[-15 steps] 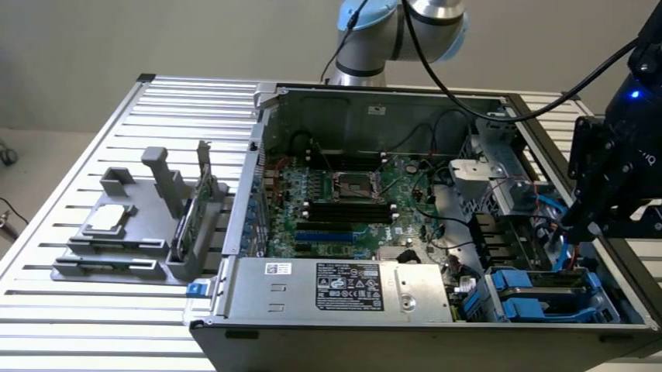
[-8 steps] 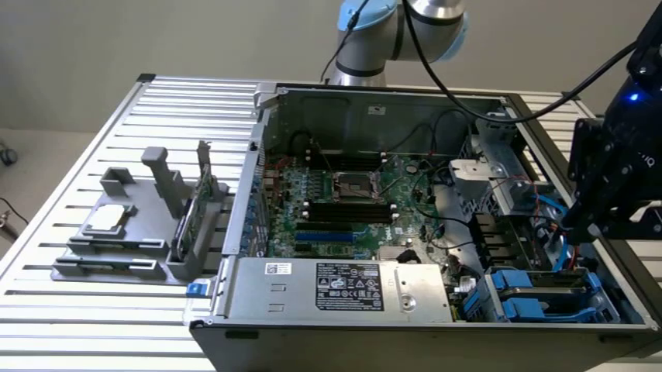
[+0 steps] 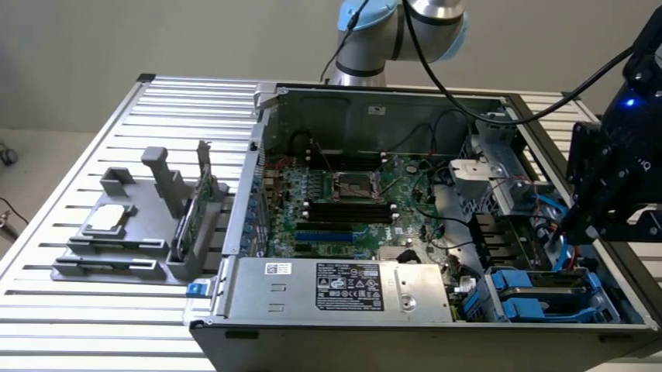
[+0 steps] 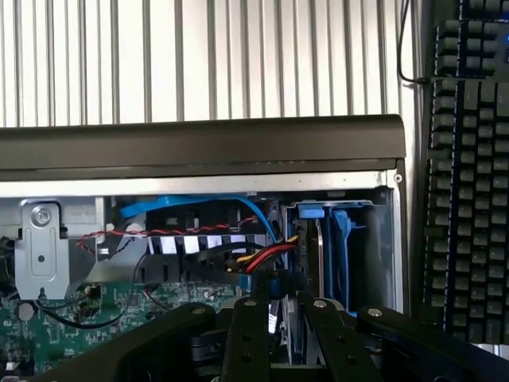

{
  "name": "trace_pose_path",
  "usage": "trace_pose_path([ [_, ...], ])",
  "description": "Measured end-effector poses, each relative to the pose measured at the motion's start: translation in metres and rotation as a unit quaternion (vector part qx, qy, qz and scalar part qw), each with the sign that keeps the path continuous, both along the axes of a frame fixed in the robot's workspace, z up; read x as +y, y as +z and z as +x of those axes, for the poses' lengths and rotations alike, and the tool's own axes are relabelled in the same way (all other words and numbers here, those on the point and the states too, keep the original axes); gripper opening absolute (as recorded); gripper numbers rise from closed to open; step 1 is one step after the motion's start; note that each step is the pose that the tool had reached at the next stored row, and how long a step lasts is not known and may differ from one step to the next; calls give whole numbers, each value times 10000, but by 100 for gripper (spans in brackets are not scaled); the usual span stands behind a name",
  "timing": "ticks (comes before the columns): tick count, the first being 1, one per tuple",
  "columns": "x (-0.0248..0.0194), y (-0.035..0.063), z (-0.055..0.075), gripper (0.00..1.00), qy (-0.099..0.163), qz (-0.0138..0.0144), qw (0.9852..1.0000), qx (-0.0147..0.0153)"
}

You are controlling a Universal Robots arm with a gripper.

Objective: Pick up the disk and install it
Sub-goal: 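Insert the second disk wire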

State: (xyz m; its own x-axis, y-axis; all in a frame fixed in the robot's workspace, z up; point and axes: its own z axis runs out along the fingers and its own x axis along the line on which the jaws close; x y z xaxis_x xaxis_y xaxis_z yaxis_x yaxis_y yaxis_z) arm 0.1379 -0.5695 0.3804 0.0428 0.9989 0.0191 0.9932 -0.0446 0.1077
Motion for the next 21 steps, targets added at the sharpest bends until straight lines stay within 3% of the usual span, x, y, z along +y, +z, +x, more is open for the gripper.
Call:
trace_pose_path([
  [3,5,-6,2,25,0,-7,10000,0],
  [5,8,-7,3,17,0,-13,10000,0],
  [11,12,-8,0,16,0,-21,10000,0],
  [21,9,-17,-156,16,44,-20,10000,-3],
])
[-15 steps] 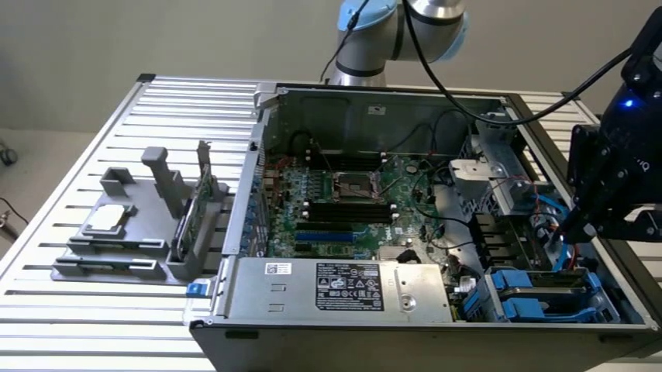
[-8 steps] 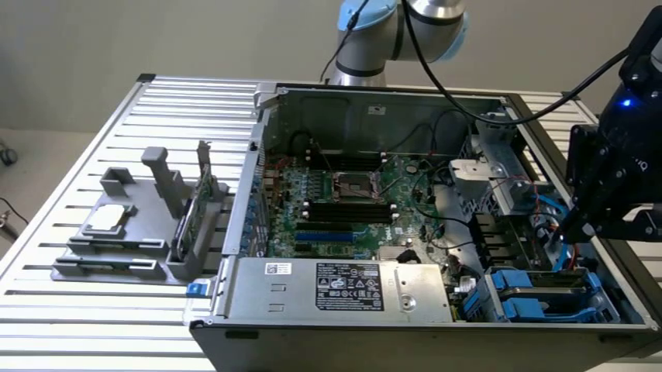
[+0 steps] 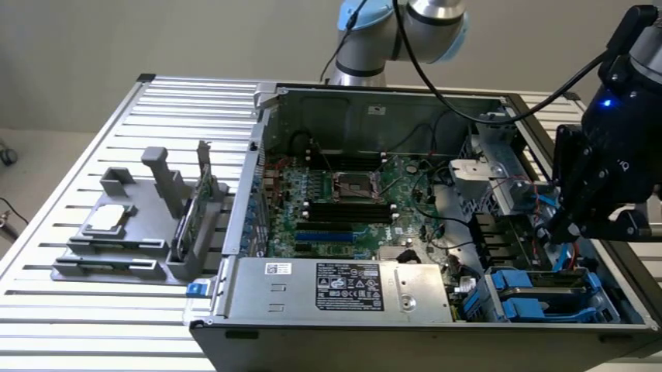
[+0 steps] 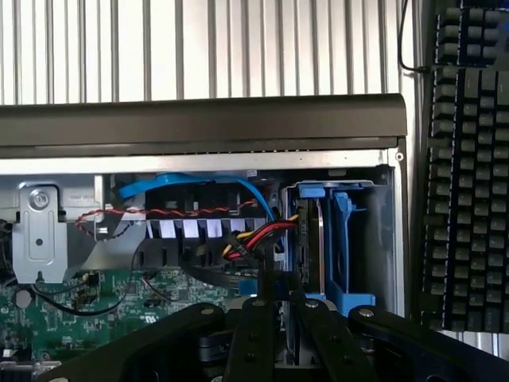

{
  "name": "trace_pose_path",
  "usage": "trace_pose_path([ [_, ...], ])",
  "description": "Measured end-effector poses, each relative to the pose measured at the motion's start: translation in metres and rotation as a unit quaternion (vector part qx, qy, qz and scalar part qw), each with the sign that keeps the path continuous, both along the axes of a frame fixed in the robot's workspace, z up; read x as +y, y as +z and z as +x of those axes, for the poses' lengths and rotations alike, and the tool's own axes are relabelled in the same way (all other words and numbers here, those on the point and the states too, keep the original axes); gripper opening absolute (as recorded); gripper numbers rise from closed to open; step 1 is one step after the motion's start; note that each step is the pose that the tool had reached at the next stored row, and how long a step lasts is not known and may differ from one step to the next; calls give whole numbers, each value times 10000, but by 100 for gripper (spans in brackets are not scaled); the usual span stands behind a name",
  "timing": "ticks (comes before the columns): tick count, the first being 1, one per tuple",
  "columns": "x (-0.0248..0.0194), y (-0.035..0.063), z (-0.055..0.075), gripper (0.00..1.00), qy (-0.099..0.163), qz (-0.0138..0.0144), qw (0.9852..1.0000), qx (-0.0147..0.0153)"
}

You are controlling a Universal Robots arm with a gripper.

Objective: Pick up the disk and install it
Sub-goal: 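Insert the second disk wire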

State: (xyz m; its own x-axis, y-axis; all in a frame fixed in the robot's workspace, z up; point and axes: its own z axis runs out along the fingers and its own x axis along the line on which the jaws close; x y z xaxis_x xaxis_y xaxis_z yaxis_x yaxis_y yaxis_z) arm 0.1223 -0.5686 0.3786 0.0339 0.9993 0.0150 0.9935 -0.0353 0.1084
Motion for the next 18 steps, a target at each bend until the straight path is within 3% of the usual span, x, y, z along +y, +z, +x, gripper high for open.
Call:
trace_pose_path([
  [2,-5,-19,-22,16,21,-1,10000,-22],
  [4,-8,-33,-53,16,28,-1,10000,-78],
  [7,-14,-53,-77,16,28,0,9998,-206],
  [9,-24,-63,-85,16,28,-2,9995,-311],
  [11,-42,-78,-98,16,27,-1,9992,-391],
  [13,-66,-98,-125,16,28,-1,9991,-432],
  [18,-96,-167,-167,16,28,-1,9988,-492],
])
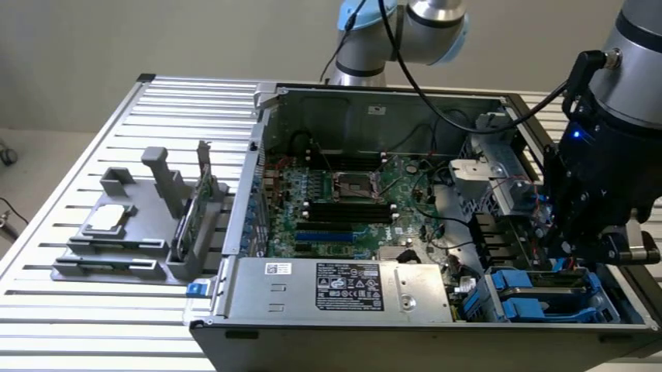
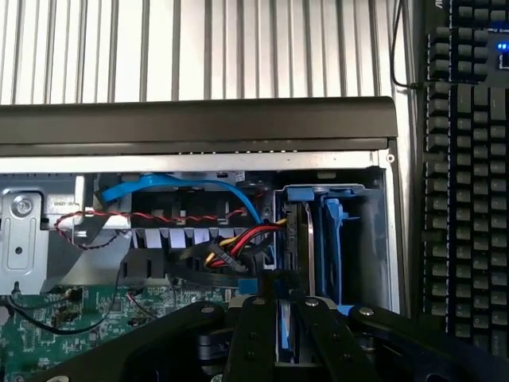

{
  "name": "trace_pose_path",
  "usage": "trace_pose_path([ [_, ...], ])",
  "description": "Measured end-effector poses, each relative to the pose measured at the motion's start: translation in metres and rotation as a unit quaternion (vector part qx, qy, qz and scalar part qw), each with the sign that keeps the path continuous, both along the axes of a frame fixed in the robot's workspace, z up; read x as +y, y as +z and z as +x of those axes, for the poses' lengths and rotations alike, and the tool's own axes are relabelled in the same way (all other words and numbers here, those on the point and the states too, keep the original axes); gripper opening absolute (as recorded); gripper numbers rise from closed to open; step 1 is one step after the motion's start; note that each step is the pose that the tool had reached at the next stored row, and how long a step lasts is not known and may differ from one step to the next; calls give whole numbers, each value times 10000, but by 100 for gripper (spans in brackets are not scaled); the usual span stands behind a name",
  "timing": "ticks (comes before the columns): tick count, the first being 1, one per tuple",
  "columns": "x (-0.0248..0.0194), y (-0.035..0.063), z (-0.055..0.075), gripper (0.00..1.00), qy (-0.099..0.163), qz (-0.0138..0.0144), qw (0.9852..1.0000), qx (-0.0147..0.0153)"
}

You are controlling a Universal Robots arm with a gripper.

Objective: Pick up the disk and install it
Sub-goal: 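Insert the second disk wire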

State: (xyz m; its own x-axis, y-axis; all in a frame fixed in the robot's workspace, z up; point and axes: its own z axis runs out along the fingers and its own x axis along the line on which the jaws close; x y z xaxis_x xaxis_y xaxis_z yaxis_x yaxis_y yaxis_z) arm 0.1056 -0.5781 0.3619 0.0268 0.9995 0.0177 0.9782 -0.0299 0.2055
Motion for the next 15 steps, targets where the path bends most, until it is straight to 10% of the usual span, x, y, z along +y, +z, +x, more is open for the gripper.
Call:
trace_pose_path([
  [15,-46,-178,-32,16,1,0,9999,-157],
])
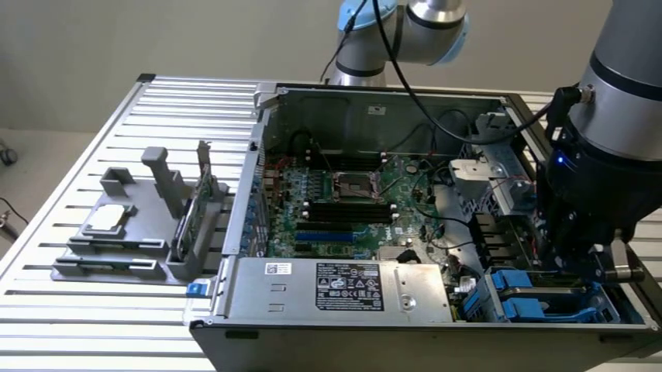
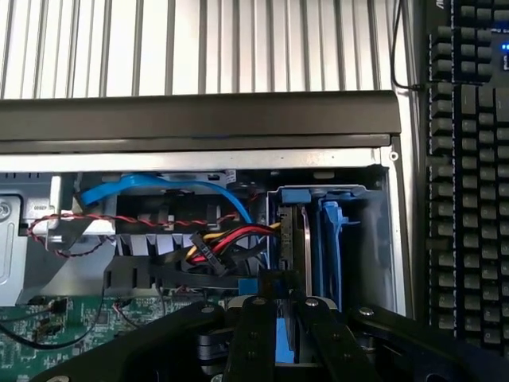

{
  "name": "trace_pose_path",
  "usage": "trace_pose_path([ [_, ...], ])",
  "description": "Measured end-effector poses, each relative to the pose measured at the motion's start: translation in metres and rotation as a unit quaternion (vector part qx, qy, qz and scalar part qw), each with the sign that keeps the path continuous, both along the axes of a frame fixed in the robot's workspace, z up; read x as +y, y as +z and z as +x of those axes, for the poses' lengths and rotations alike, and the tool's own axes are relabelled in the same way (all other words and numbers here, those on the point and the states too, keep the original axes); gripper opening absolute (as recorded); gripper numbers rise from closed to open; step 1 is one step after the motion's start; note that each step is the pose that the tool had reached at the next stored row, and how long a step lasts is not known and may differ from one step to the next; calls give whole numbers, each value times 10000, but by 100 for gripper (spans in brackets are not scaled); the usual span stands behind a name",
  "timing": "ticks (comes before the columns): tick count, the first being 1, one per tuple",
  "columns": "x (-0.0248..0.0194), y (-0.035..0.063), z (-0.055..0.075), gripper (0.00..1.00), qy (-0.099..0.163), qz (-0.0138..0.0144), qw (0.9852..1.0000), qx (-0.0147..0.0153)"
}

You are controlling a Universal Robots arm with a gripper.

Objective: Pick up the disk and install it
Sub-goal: 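Insert the second disk wire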

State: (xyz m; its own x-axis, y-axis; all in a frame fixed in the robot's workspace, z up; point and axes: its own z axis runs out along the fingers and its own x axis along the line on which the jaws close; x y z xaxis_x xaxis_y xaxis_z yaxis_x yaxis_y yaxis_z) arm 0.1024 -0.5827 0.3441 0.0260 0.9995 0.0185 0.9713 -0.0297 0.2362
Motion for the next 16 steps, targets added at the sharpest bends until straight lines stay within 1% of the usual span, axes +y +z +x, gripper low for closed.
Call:
trace_pose_path([
  [4,-20,-17,-2,16,-1,-1,10000,-39],
  [7,-40,-26,-5,16,-1,0,10000,-58],
  [16,-55,-72,-11,16,0,-1,9999,-133],
])
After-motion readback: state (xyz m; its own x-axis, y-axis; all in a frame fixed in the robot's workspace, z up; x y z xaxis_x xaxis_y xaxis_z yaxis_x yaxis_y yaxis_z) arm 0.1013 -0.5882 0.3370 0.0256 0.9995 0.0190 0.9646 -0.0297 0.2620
